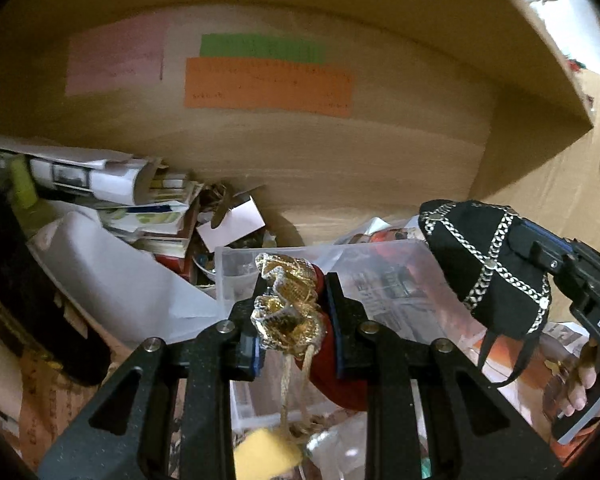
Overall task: Organize soft objects
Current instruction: 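Carry the red pouch and black bag into the clear box and open both tools, then grasp the yellow sponge with the left tool while the right tool grasps the silver sequin bag, then lower the sponge and silver bag into the clear box and open both tools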
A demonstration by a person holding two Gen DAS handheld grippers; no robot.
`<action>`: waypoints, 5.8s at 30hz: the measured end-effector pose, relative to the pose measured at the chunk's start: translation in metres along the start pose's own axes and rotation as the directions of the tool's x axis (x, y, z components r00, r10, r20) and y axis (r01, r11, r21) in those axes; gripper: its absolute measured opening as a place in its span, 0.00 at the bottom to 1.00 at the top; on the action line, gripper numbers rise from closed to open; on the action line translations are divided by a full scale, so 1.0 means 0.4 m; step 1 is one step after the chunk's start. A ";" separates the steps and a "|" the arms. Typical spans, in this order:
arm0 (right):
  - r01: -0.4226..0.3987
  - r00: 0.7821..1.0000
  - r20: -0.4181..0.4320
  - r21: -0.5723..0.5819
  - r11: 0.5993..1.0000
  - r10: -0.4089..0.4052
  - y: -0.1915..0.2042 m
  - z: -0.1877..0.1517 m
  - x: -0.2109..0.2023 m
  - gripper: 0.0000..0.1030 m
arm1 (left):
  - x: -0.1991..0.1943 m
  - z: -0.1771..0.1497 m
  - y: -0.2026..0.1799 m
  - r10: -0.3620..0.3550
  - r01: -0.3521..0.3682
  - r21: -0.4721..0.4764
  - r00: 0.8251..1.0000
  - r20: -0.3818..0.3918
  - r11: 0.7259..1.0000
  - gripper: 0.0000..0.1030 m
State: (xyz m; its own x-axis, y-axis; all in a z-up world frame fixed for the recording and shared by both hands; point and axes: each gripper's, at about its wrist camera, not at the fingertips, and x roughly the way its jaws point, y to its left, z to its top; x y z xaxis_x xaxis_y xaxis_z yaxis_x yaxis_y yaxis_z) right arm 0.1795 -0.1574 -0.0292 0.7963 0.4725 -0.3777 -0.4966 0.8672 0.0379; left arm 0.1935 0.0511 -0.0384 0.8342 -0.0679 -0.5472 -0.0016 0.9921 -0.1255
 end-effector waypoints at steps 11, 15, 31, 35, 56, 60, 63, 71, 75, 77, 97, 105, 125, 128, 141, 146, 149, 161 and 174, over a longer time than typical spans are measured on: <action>0.014 0.978 -0.208 -0.047 0.999 -0.024 -0.002 -0.033 0.192 0.11 | 0.140 -0.008 -0.031 0.021 -0.011 0.070 0.989 -0.148 0.998 0.23; 0.011 0.959 -0.283 -0.064 0.998 -0.029 -0.003 -0.062 0.235 0.11 | 0.182 -0.021 -0.040 0.021 -0.002 0.091 0.979 -0.205 0.996 0.23; -0.001 0.940 -0.341 -0.096 0.995 -0.032 -0.003 -0.075 0.247 0.16 | 0.180 -0.020 -0.049 0.014 0.010 0.107 0.976 -0.216 0.994 0.50; 0.004 0.955 -0.296 -0.086 0.996 -0.030 -0.004 -0.054 0.207 0.27 | 0.131 -0.012 -0.054 0.018 0.003 0.116 0.985 -0.173 0.993 0.55; 0.043 0.995 -0.092 -0.052 0.998 -0.048 -0.007 -0.076 -0.059 0.80 | -0.124 -0.063 -0.020 0.024 -0.024 0.113 1.000 0.006 0.993 0.93; 0.056 0.990 -0.128 -0.049 0.997 -0.062 -0.014 -0.118 -0.064 0.80 | -0.112 -0.103 0.009 0.029 -0.025 0.088 0.999 -0.041 0.996 0.93; 0.054 0.984 -0.166 -0.032 0.998 -0.059 -0.022 -0.152 -0.056 0.80 | -0.096 -0.136 0.031 0.033 -0.027 0.069 0.996 -0.084 0.997 0.93; 0.071 0.956 -0.285 0.006 0.997 -0.066 -0.040 -0.260 -0.018 0.80 | -0.059 -0.221 0.065 0.038 -0.030 0.043 0.983 -0.178 0.999 0.93; 0.073 0.943 -0.326 0.008 0.997 -0.066 -0.043 -0.291 -0.005 0.80 | -0.036 -0.248 0.077 0.027 -0.021 0.031 0.977 -0.213 0.999 0.87; 0.069 0.938 -0.341 0.019 0.997 -0.058 -0.047 -0.301 0.003 0.79 | -0.021 -0.258 0.076 0.021 -0.013 0.036 0.971 -0.239 0.999 0.74; 0.013 0.941 -0.338 0.080 0.997 0.015 -0.043 -0.320 -0.005 0.26 | -0.050 -0.270 0.047 -0.022 0.034 0.053 0.974 -0.224 0.998 0.42; 0.007 0.969 -0.247 0.053 0.999 0.006 -0.031 -0.258 -0.070 0.26 | -0.125 -0.217 0.028 -0.030 0.038 0.058 0.991 -0.131 0.998 0.42; -0.034 0.998 -0.057 -0.039 0.999 0.032 0.011 -0.054 -0.050 0.26 | -0.132 -0.045 -0.023 -0.074 0.073 0.043 0.997 0.010 0.996 0.43; -0.041 0.998 -0.058 -0.041 0.998 0.039 0.017 -0.037 -0.020 0.27 | -0.097 -0.023 -0.031 -0.078 0.078 0.034 0.997 -0.005 0.996 0.43; -0.066 0.981 -0.183 -0.046 0.997 0.056 0.052 -0.047 0.151 0.27 | 0.060 0.003 -0.022 -0.074 0.074 -0.007 0.989 -0.126 0.997 0.43; -0.068 0.965 -0.256 -0.048 0.997 0.054 0.055 -0.073 0.215 0.27 | 0.120 -0.013 -0.016 -0.060 0.059 -0.010 0.982 -0.180 0.998 0.43; -0.076 0.955 -0.291 -0.039 0.996 0.062 0.050 -0.089 0.243 0.27 | 0.151 -0.026 -0.014 -0.058 0.057 -0.013 0.975 -0.213 0.998 0.43; -0.077 0.935 -0.352 -0.057 0.995 0.052 0.048 -0.111 0.273 0.33 | 0.182 -0.031 -0.008 -0.050 0.051 -0.005 0.969 -0.243 0.999 0.49; -0.025 0.978 -0.207 -0.101 0.995 0.003 0.052 -0.043 0.145 0.65 | 0.057 -0.007 0.001 -0.076 0.075 -0.010 0.987 -0.143 0.997 0.62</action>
State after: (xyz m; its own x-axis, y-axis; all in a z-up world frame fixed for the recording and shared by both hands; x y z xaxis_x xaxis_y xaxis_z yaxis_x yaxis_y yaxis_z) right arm 0.2096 -0.1148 -0.0664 0.7058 0.4323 -0.5612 -0.5481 0.8351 -0.0460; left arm 0.2111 0.0497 -0.0533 0.7446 -0.1573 -0.6488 0.0558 0.9831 -0.1743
